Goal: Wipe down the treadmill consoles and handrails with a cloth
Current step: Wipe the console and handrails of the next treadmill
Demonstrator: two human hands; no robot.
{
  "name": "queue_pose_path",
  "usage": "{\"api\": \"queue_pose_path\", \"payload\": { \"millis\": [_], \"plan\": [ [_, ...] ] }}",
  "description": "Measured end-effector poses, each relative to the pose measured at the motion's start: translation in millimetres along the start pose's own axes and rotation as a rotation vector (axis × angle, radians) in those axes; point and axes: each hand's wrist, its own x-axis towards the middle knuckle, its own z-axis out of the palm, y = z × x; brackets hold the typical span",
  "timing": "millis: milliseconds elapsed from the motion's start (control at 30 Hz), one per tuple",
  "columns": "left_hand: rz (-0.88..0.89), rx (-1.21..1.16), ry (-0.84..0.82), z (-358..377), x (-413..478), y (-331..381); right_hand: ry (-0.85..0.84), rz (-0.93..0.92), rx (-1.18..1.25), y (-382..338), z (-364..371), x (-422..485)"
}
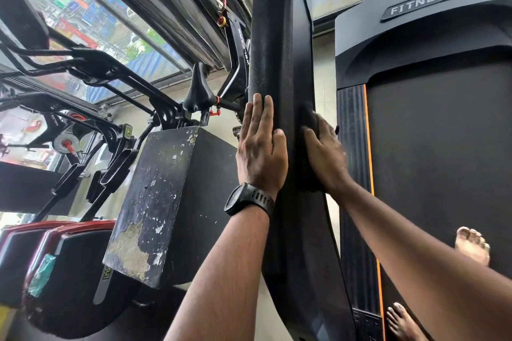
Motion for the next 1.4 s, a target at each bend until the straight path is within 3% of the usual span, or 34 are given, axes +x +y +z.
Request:
{"api": "queue_pose_path", "payload": {
  "millis": [233, 400, 567, 767, 933, 1100, 1267, 1400],
  "plan": [
    [0.002, 0.003, -0.014, -0.7, -0.5, -0.6, 0.124, -0.353, -0.015, -7.4, 7.3, -21.4],
    [0.011, 0.013, -0.011, 1.0, 0.8, -1.9, 0.069, -0.123, -0.06, -7.6, 2.1, -8.1],
    [0.013, 0.022, -0.023, 0.7, 1.4, -3.0, 0.098, -0.295, -0.059, -22.5, -2.3, -8.3],
    [0.031, 0.029, -0.008, 1.2, 0.9, -2.6, 0.061, -0.037, -0.041, -11.5, 0.9, -8.6],
    [0.015, 0.04, -0.008, 1.2, 1.3, -2.8, 0.131, -0.253, -0.03, -17.9, 6.1, -18.5],
    [0.037, 0.038, 0.012, 2.8, 0.5, -3.2, 0.004, 0.044, -0.07, 4.1, -1.2, 0.6],
    [0.039, 0.044, 0.015, 3.5, 1.8, -4.8, 0.068, -0.169, -0.012, 4.8, -0.4, -2.7],
    [0.037, 0.043, 0.023, 3.3, 1.5, -4.4, 0.023, 0.009, -0.032, 16.6, 1.6, 22.4]
  ]
}}
